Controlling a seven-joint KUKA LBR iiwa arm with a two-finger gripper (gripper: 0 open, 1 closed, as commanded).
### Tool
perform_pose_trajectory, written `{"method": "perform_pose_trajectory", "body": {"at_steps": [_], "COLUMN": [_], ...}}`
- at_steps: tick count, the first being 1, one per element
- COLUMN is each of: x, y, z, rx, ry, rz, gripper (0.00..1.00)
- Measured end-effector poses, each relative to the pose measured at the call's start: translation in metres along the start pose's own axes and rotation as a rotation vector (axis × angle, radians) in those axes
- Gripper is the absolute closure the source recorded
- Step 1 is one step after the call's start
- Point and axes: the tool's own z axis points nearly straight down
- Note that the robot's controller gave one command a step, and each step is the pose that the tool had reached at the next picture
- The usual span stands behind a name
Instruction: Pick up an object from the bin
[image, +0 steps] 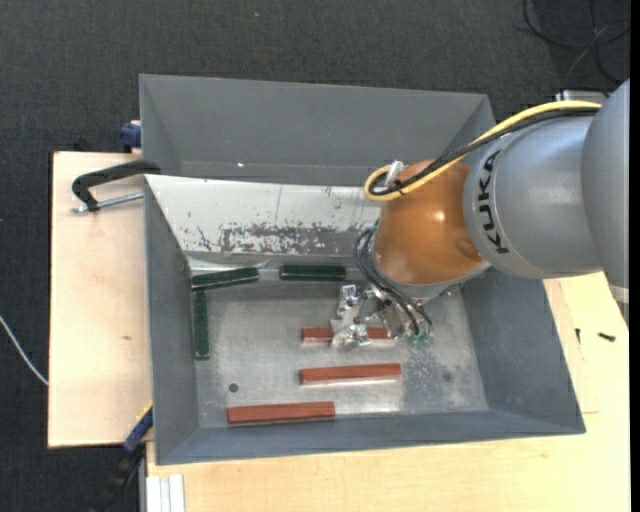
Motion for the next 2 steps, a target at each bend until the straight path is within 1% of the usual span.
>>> {"method": "perform_pose_trajectory", "body": {"at_steps": [1,2], "x": [0.007,-0.017], "y": [-0.005,-0.013], "z": [-0.033,-0.044], "rx": [0.005,0.007], "ry": [0.007,0.003], "rz": [-0.008,0.039], "gripper": [1.00,0.00]}}
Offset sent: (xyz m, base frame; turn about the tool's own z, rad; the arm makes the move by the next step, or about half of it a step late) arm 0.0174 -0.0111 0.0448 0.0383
